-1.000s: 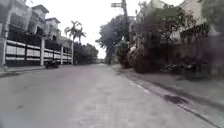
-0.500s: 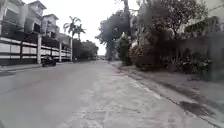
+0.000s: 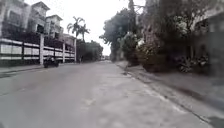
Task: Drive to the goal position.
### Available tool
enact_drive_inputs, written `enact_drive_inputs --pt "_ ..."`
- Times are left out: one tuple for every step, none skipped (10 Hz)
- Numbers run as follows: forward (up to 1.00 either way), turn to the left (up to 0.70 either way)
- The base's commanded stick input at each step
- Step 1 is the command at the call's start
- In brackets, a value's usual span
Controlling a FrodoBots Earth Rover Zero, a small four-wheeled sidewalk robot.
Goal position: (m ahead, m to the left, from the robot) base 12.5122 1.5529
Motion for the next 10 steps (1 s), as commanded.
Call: enact_drive_inputs --pt "1.0 0.0" --pt "1.0 -0.02" --pt "1.0 -0.03" --pt "1.0 -0.02" --pt "1.0 -0.02" --pt "1.0 -0.04" --pt "1.0 -0.27" --pt "1.0 -0.4" --pt "1.0 -0.4" --pt "1.0 -0.35"
